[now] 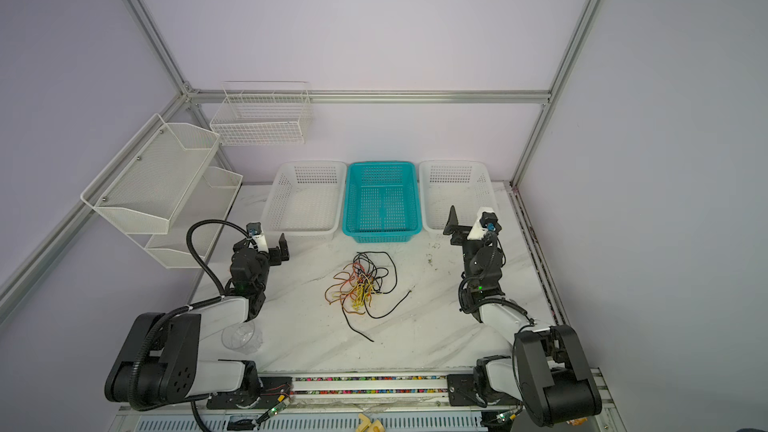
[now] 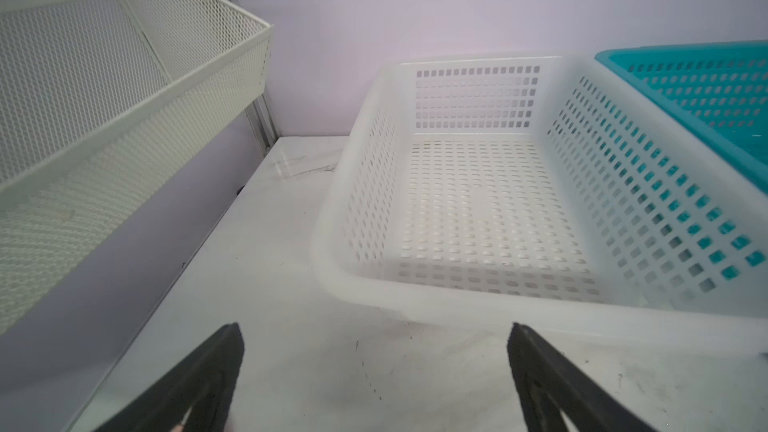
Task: Untangle the cables
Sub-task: 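Move both grippers down onto the red, yellow and black wire tangle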
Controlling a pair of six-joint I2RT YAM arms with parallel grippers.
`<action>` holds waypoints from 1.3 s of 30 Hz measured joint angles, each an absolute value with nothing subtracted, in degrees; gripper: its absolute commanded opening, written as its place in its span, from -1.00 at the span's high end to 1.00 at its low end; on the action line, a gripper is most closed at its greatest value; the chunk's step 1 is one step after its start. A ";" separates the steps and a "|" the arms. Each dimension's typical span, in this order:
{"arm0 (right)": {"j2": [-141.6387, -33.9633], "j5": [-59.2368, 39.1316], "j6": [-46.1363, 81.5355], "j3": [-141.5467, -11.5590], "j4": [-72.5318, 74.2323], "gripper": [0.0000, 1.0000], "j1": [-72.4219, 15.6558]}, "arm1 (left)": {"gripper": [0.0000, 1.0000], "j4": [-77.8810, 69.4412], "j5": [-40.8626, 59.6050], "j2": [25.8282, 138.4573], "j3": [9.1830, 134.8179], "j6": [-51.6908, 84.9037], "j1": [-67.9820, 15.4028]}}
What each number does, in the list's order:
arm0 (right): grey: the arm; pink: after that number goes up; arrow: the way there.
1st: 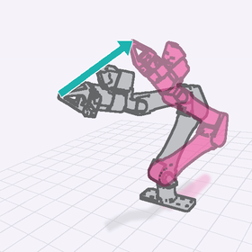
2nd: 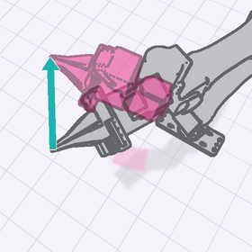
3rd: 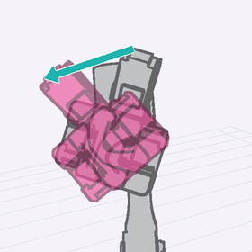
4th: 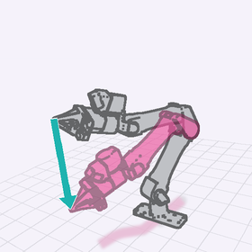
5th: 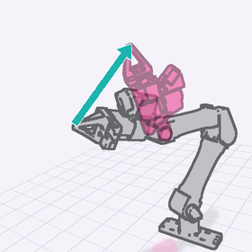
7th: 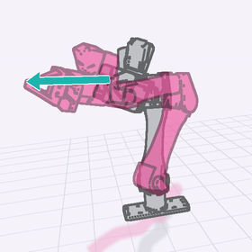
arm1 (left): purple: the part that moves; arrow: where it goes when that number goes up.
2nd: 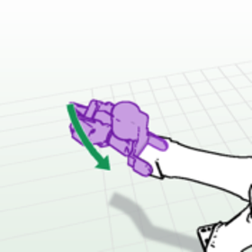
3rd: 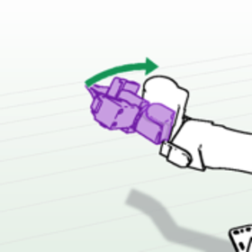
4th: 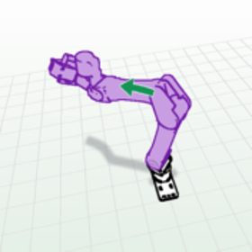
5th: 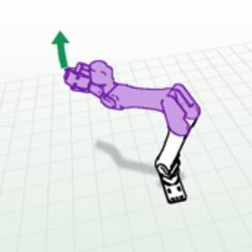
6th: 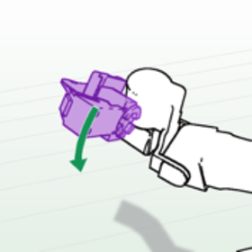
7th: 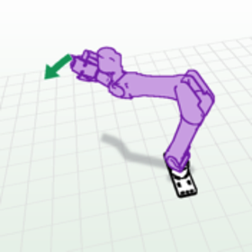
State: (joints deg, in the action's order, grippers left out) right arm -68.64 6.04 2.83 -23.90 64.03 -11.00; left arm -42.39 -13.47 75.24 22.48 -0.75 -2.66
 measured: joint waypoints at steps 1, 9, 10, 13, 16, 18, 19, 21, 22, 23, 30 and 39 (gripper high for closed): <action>-67.42 5.34 3.68 -24.01 63.37 -0.95 -11.46 | -0.99 -41.85 -13.63 73.89 22.48 -0.67 -3.22; -63.81 -8.45 23.33 -25.74 62.67 -0.95 -13.82 | -0.99 -28.27 -12.12 60.36 23.64 12.10 -6.17; -63.81 -9.50 27.31 -25.93 61.98 -0.95 -13.78 | -0.99 -25.12 -11.64 58.39 24.47 15.00 -6.20; -63.79 -12.86 35.86 -26.13 59.31 -0.95 -13.50 | -0.99 -16.60 -10.55 53.78 27.92 25.19 -6.20; -63.79 -15.68 39.11 -28.08 53.76 -0.95 -13.56 | -0.99 -11.20 -8.84 50.85 30.13 35.57 -6.15; -63.61 -17.37 39.48 -29.54 50.48 -0.95 -14.15 | -0.99 -10.09 -4.43 49.71 30.15 39.27 -6.11; -63.55 -17.43 39.13 -30.39 48.47 -0.95 -14.72 | -0.99 -9.58 -2.52 49.60 30.15 40.56 -6.15; -63.64 -16.93 36.99 -33.45 41.39 -0.90 -17.54 | -1.00 -7.57 1.87 49.74 30.15 43.16 -6.22; -63.68 -16.51 36.10 -34.46 39.00 -0.81 -18.94 | -1.00 -6.50 3.55 49.82 30.15 44.01 -6.44; -63.70 -15.99 34.89 -35.48 36.32 -0.76 -20.80 | -1.00 -5.30 4.84 49.80 30.13 44.69 -6.92; -64.97 -12.84 30.76 -36.01 22.39 -0.36 -31.66 | -0.99 3.25 4.60 48.23 30.13 45.45 -18.98; -72.38 -8.56 30.09 -33.74 16.93 -0.27 -46.11 | -0.99 9.08 0.60 55.53 30.13 45.45 -32.29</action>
